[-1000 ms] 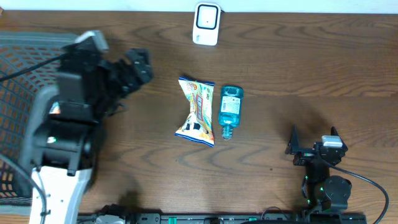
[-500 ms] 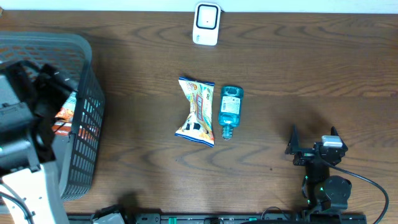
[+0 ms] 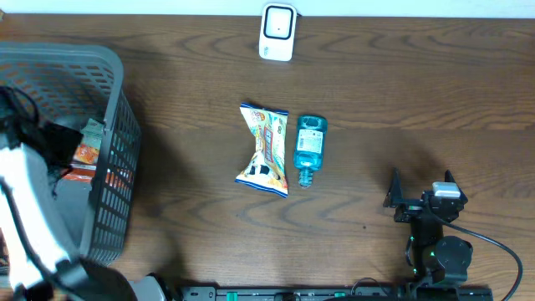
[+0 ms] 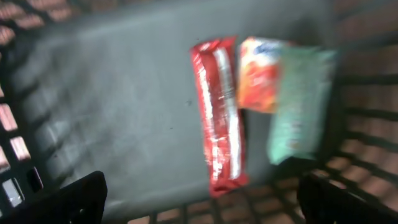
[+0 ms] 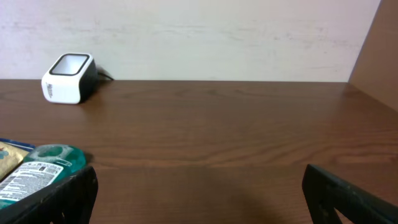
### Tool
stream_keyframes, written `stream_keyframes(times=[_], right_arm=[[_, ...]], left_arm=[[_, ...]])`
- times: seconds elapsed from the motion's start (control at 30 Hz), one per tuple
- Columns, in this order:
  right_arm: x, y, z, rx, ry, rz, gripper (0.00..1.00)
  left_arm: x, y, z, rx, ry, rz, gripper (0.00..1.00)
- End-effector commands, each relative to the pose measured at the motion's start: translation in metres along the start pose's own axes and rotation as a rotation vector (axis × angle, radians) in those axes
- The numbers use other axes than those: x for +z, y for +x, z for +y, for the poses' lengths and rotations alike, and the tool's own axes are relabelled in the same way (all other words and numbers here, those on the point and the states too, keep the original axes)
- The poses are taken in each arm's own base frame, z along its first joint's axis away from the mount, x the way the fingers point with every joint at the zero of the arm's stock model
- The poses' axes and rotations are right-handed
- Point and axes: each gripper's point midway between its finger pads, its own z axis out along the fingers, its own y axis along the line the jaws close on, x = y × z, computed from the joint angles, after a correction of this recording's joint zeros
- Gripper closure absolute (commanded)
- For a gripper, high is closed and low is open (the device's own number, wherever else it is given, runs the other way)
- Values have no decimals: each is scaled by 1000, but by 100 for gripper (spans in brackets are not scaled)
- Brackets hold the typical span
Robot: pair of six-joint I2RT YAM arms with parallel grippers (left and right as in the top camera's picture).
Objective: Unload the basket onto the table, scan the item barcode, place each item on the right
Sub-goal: 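Reach into the basket and grasp the red wrapped bar with left gripper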
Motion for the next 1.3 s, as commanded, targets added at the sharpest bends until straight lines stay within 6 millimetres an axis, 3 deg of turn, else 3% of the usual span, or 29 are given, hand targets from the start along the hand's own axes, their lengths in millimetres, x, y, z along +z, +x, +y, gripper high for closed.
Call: stream_keyframes(times=[0.0, 0.27, 0.63, 0.73, 0.87, 0.93, 0.97, 1.13, 1.27], right_arm=[[0, 0, 2, -8, -11, -1, 1], [0, 0, 2, -8, -11, -1, 1], [0, 0, 2, -8, -11, -1, 1], [0, 0, 2, -8, -11, -1, 1], [0, 0, 2, -8, -11, -1, 1], [0, 0, 2, -8, -11, -1, 1], [0, 0, 2, -8, -11, -1, 1], [0, 0, 2, -8, -11, -1, 1], [0, 0, 2, -8, -11, -1, 1]], left_arm=[[30, 8, 5, -7, -78, 78, 2], [89, 27, 7, 15, -183, 239, 2], [140, 58, 8, 63, -221, 293, 0], [153, 74, 16, 75, -230, 304, 17], [169, 95, 32, 78, -249, 325, 60], [173, 102, 38, 80, -255, 331, 87], [173, 104, 39, 80, -258, 335, 92], [163, 98, 37, 81, -246, 322, 92], [133, 76, 27, 71, -190, 260, 93]])
